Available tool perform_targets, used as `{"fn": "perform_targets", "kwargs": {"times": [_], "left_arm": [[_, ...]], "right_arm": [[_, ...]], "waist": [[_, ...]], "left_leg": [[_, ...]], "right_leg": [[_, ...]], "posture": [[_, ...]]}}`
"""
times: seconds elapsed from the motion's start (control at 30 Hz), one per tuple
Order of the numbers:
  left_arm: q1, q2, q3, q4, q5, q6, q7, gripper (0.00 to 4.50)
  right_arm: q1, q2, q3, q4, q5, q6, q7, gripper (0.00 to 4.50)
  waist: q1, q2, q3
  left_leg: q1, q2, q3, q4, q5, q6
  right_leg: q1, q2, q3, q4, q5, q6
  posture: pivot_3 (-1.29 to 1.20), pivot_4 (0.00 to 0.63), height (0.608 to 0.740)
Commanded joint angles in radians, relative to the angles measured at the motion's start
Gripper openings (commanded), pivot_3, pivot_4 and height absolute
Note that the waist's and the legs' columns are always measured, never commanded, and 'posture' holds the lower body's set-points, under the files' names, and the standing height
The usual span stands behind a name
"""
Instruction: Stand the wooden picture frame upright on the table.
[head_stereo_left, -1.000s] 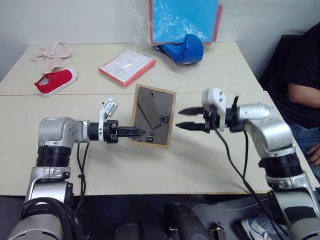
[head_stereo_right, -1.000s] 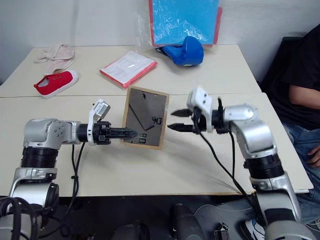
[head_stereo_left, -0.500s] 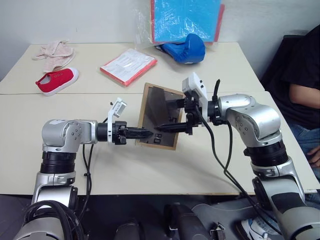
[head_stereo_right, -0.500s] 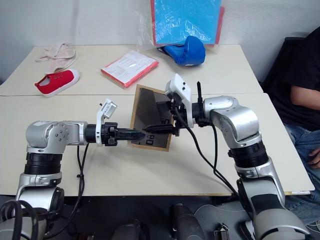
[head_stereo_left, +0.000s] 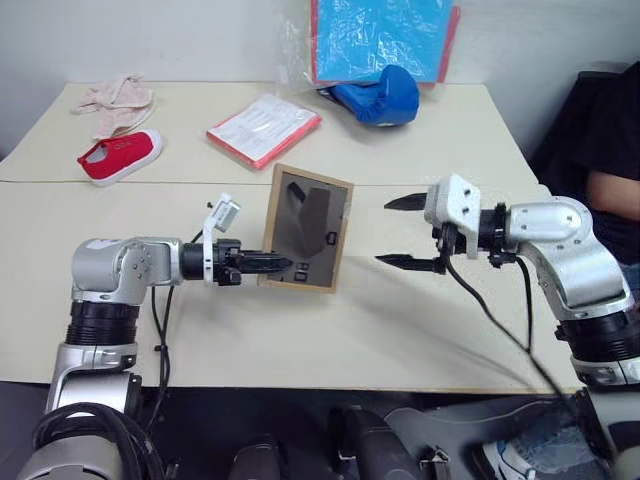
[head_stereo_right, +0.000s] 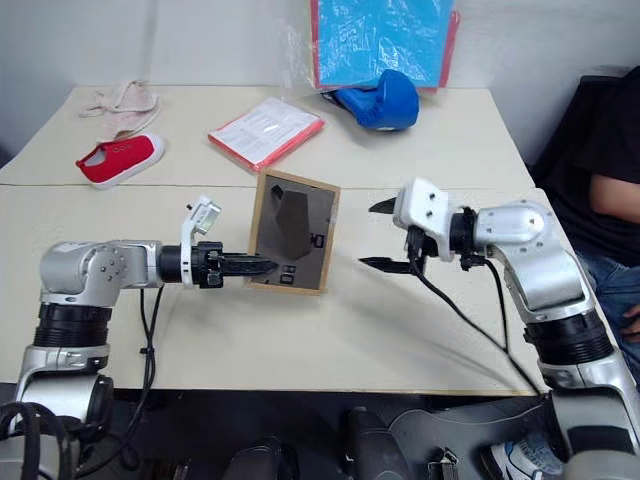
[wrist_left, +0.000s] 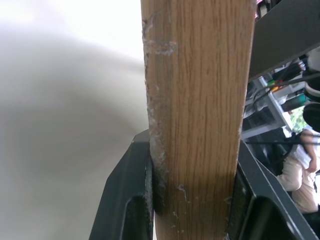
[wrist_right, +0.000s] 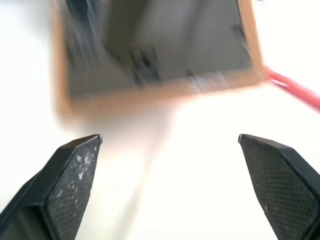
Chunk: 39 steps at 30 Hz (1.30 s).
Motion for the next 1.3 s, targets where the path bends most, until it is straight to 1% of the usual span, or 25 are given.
{"fn": "perform_targets", "kwargs": {"times": [0.03, 0.07, 0.1, 0.13, 0.17, 0.23, 0.3, 0.4, 0.5, 0.63, 0.67, 0.73, 0.83, 0.9, 1.0, 1.07, 1.13, 1.17, 1.2, 1.27, 1.3], "left_arm": [[-0.025, 0.004, -0.001, -0.028, -0.046, -0.002, -0.024, 1.27], [-0.033, 0.000, -0.001, -0.025, -0.055, 0.009, -0.023, 1.27], [-0.038, -0.002, 0.000, -0.023, -0.061, 0.017, -0.022, 1.27], [-0.043, -0.002, -0.002, -0.023, -0.066, 0.024, -0.024, 1.27], [-0.045, -0.001, -0.004, -0.023, -0.069, 0.028, -0.025, 1.27], [-0.053, 0.000, -0.007, -0.026, -0.081, 0.044, -0.029, 1.27], [-0.059, 0.002, -0.010, -0.022, -0.091, 0.055, -0.030, 1.27], [-0.058, 0.012, -0.022, -0.021, -0.096, 0.054, -0.037, 1.27], [-0.053, 0.016, -0.027, -0.024, -0.099, 0.050, -0.038, 1.27], [-0.052, 0.024, -0.008, -0.018, -0.106, 0.049, -0.037, 1.27], [-0.054, 0.027, 0.000, -0.012, -0.110, 0.051, -0.034, 1.27], [-0.055, 0.036, 0.014, 0.001, -0.118, 0.058, -0.029, 1.27], [-0.033, 0.084, 0.031, -0.003, -0.122, 0.044, -0.034, 2.30], [-0.009, 0.135, 0.050, -0.021, -0.124, 0.027, -0.043, 2.94], [0.021, 0.220, 0.137, -0.042, -0.133, 0.002, -0.028, 3.97], [0.052, 0.289, 0.219, -0.076, -0.155, -0.004, -0.032, 4.50], [0.114, 0.355, 0.319, -0.148, -0.185, -0.023, -0.060, 4.50], [0.169, 0.383, 0.361, -0.209, -0.188, -0.063, -0.086, 4.50], [0.237, 0.401, 0.403, -0.285, -0.192, -0.100, -0.108, 4.50], [0.364, 0.412, 0.475, -0.421, -0.197, -0.165, -0.136, 4.50], [0.416, 0.403, 0.506, -0.476, -0.201, -0.187, -0.132, 4.50]], "right_arm": [[-0.050, 0.013, 0.016, 0.196, -0.346, -0.679, -0.300, 4.50], [-0.074, 0.020, 0.038, 0.255, -0.510, -0.839, -0.443, 4.50], [-0.094, 0.026, 0.052, 0.300, -0.634, -0.942, -0.554, 4.50], [-0.120, 0.037, 0.065, 0.333, -0.754, -0.989, -0.688, 4.50], [-0.142, 0.044, 0.074, 0.358, -0.839, -1.009, -0.791, 4.50], [-0.197, 0.063, 0.128, 0.397, -1.035, -0.992, -1.046, 4.50], [-0.254, 0.086, 0.190, 0.443, -1.167, -0.952, -1.247, 4.50], [-0.323, 0.114, 0.264, 0.527, -1.257, -0.903, -1.425, 4.50], [-0.375, 0.125, 0.328, 0.598, -1.310, -0.869, -1.539, 3.88], [-0.408, 0.108, 0.395, 0.631, -1.348, -0.863, -1.648, 2.52], [-0.411, 0.099, 0.404, 0.625, -1.353, -0.860, -1.674, 2.29], [-0.419, 0.088, 0.416, 0.621, -1.348, -0.867, -1.705, 1.96], [-0.441, 0.077, 0.438, 0.620, -1.339, -0.883, -1.728, 1.65], [-0.456, 0.070, 0.446, 0.618, -1.327, -0.898, -1.733, 1.24], [-0.472, 0.059, 0.451, 0.617, -1.312, -0.923, -1.732, 1.24], [-0.480, 0.054, 0.447, 0.627, -1.291, -0.949, -1.714, 1.24], [-0.488, 0.057, 0.444, 0.666, -1.233, -1.009, -1.662, 1.24], [-0.492, 0.065, 0.445, 0.705, -1.176, -1.061, -1.613, 1.24], [-0.497, 0.081, 0.450, 0.769, -1.087, -1.131, -1.542, 1.24], [-0.509, 0.152, 0.467, 0.991, -0.851, -1.281, -1.327, 1.24], [-0.428, 0.159, 0.491, 0.891, -0.498, -1.147, -1.034, 1.24]], "waist": [[-0.006, 0.000, 0.000], [-0.011, 0.000, 0.000], [-0.015, 0.000, 0.000], [-0.019, -0.001, 0.000], [-0.023, -0.001, 0.001], [-0.027, -0.001, 0.001], [-0.031, -0.001, 0.001], [-0.034, -0.001, 0.001], [-0.033, -0.001, 0.001], [-0.034, -0.001, 0.001], [-0.035, -0.001, 0.001], [-0.036, -0.001, 0.001], [-0.041, -0.001, 0.001], [-0.048, -0.002, 0.001], [-0.054, -0.002, 0.001], [-0.056, -0.002, 0.001], [-0.061, -0.002, 0.001], [-0.066, -0.003, 0.001], [-0.066, -0.003, 0.001], [-0.070, -0.004, 0.000], [-0.073, -0.005, 0.000]], "left_leg": [[0.000, 0.000, 0.000, 0.000, 0.000, 0.000], [0.000, 0.000, 0.000, 0.000, 0.000, -0.001], [0.000, 0.000, 0.001, 0.000, 0.001, -0.001], [-0.002, 0.000, 0.003, 0.000, 0.001, -0.001], [-0.003, 0.000, 0.004, 0.000, 0.001, -0.001], [-0.003, 0.000, 0.006, 0.000, 0.001, -0.002], [-0.003, 0.000, 0.010, 0.000, 0.001, -0.002], [-0.001, 0.000, 0.011, 0.001, 0.002, -0.003], [0.000, 0.000, 0.011, 0.000, 0.002, -0.004], [0.000, 0.000, 0.011, -0.001, 0.003, -0.004], [0.000, 0.000, 0.011, -0.001, 0.003, -0.004], [0.000, 0.000, 0.011, -0.001, 0.003, -0.005], [0.001, 0.000, 0.011, -0.001, 0.003, -0.005], [0.001, 0.000, 0.011, -0.001, 0.003, -0.005], [0.001, 0.000, 0.011, -0.002, 0.003, -0.006], [0.001, 0.000, 0.011, -0.002, 0.003, -0.006], [0.001, 0.000, 0.011, -0.003, 0.003, -0.006], [0.001, 0.000, 0.011, -0.003, 0.003, -0.006], [0.001, 0.000, 0.011, -0.004, 0.003, -0.006], [0.002, 0.000, 0.011, -0.004, 0.003, -0.006], [0.004, 0.000, 0.010, -0.004, 0.003, -0.006]], "right_leg": [[0.000, 0.000, 0.000, 0.000, 0.000, 0.000], [-0.001, 0.000, 0.000, 0.001, 0.000, 0.000], [-0.002, 0.000, 0.001, 0.002, 0.000, 0.000], [-0.005, 0.000, 0.003, 0.004, 0.000, 0.000], [-0.007, 0.000, 0.004, 0.005, 0.000, 0.000], [-0.009, 0.000, 0.006, 0.008, 0.000, -0.001], [-0.011, 0.000, 0.008, 0.011, -0.001, -0.002], [-0.012, 0.001, 0.009, 0.014, -0.002, -0.004], [-0.011, 0.001, 0.009, 0.015, -0.003, -0.005], [-0.011, 0.001, 0.009, 0.015, -0.003, -0.005], [-0.011, 0.001, 0.009, 0.015, -0.003, -0.005], [-0.011, 0.001, 0.009, 0.015, -0.003, -0.005], [-0.011, 0.001, 0.009, 0.015, -0.003, -0.005], [-0.011, 0.002, 0.009, 0.015, -0.003, -0.005], [-0.012, 0.002, 0.009, 0.015, -0.003, -0.005], [-0.012, 0.002, 0.009, 0.015, -0.003, -0.005], [-0.012, 0.002, 0.009, 0.015, -0.003, -0.006], [-0.012, 0.002, 0.009, 0.015, -0.003, -0.006], [-0.012, 0.002, 0.009, 0.014, -0.003, -0.006], [-0.011, 0.002, 0.009, 0.013, -0.003, -0.006], [-0.009, 0.002, 0.009, 0.013, -0.003, -0.006]], "posture": [[0.00, 0.150, 0.740], [0.00, 0.150, 0.740], [0.00, 0.150, 0.740], [0.00, 0.150, 0.740], [0.00, 0.150, 0.740], [0.00, 0.150, 0.740], [0.00, 0.150, 0.740], [0.00, 0.150, 0.740], [0.00, 0.150, 0.740], [0.00, 0.150, 0.740], [0.00, 0.150, 0.740], [0.00, 0.150, 0.740], [0.00, 0.150, 0.740], [0.00, 0.150, 0.740], [0.00, 0.150, 0.740], [0.00, 0.150, 0.740], [0.00, 0.150, 0.740], [0.00, 0.150, 0.740], [0.00, 0.150, 0.740], [0.00, 0.150, 0.740], [0.00, 0.150, 0.740]]}}
